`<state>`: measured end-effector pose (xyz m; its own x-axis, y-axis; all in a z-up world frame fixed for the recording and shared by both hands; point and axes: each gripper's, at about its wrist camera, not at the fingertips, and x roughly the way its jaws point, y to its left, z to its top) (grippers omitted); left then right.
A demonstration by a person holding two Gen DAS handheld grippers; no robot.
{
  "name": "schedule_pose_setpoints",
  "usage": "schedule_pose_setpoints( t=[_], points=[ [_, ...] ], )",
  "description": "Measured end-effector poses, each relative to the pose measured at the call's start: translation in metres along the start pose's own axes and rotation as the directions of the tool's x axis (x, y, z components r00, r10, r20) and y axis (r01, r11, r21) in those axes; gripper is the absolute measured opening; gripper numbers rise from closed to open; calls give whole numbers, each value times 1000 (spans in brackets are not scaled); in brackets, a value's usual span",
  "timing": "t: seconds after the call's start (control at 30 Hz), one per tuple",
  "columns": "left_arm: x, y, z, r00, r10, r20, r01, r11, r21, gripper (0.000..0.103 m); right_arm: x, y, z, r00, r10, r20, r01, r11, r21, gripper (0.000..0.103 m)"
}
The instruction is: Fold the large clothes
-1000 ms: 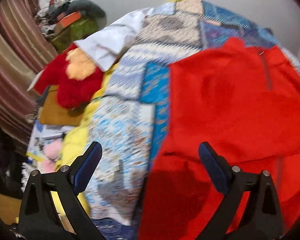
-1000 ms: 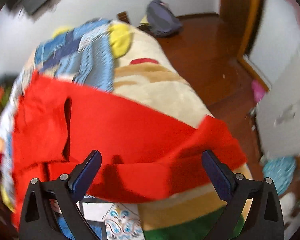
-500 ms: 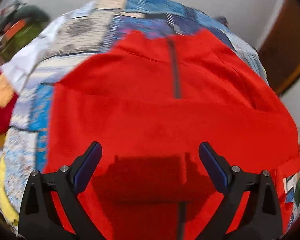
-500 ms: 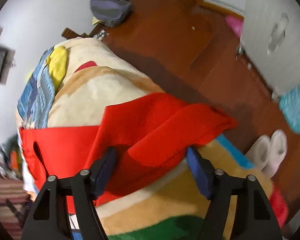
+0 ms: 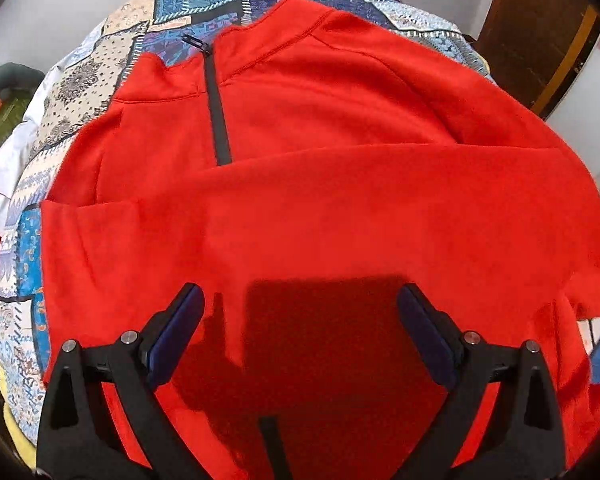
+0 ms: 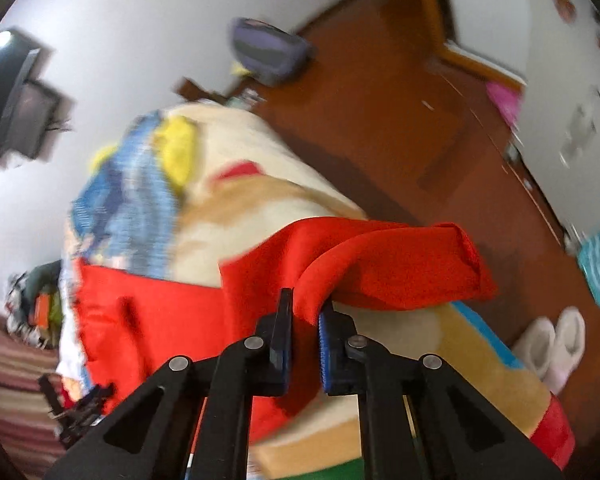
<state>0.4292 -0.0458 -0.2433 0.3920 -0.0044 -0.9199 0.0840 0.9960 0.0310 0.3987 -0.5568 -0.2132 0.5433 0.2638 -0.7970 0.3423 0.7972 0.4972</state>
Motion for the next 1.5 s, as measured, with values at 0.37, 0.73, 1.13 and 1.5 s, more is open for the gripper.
schedule_pose_setpoints(
  t=[0.37, 0.73, 1.13, 1.5],
  points=[
    [-92, 64, -20, 985, 0, 172, 19, 994, -110, 98, -68, 211, -10, 953, 296, 69, -255, 901, -351, 6],
    [-117, 146, -72, 984, 41, 174, 4, 968, -251, 98, 68, 315, -155, 963, 93, -253, -219, 817, -533, 7],
    [-105, 138, -81, 992, -7, 129, 35, 976, -213, 98, 88, 278, -193, 959, -108, -261, -112, 702, -703, 7],
    [-69, 12, 15, 965, -250, 77, 253, 967, -42, 98, 53, 204, -139, 980, -114, -162, -27, 734, -678, 8]
  ],
)
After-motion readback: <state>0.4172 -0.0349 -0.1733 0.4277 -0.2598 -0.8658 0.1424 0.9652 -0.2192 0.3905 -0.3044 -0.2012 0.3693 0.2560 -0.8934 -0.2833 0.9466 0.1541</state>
